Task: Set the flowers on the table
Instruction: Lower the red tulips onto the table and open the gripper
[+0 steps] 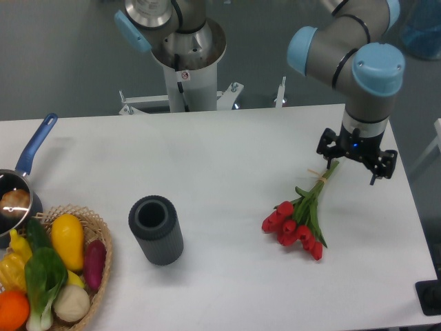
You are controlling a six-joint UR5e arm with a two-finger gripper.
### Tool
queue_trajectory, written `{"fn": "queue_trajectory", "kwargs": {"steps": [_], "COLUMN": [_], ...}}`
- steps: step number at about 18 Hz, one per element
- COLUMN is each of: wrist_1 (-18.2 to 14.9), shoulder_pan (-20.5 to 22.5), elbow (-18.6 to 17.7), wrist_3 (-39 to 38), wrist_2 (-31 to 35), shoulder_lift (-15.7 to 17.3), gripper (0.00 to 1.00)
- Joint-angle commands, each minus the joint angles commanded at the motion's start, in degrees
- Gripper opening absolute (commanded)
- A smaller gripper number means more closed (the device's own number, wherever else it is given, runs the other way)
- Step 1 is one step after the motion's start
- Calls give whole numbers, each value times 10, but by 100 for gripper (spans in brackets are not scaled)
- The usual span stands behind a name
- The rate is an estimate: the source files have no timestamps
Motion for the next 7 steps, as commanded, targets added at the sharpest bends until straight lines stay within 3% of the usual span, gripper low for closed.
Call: {"fn": "queue_trajectory", "kwargs": {"steps": [7], "wrist_1": [1], "shoulder_pan": [0], "elbow": [0], "wrist_3": [1], "wrist_2": [0], "shoulder_lift": [-3], "gripper": [100]}}
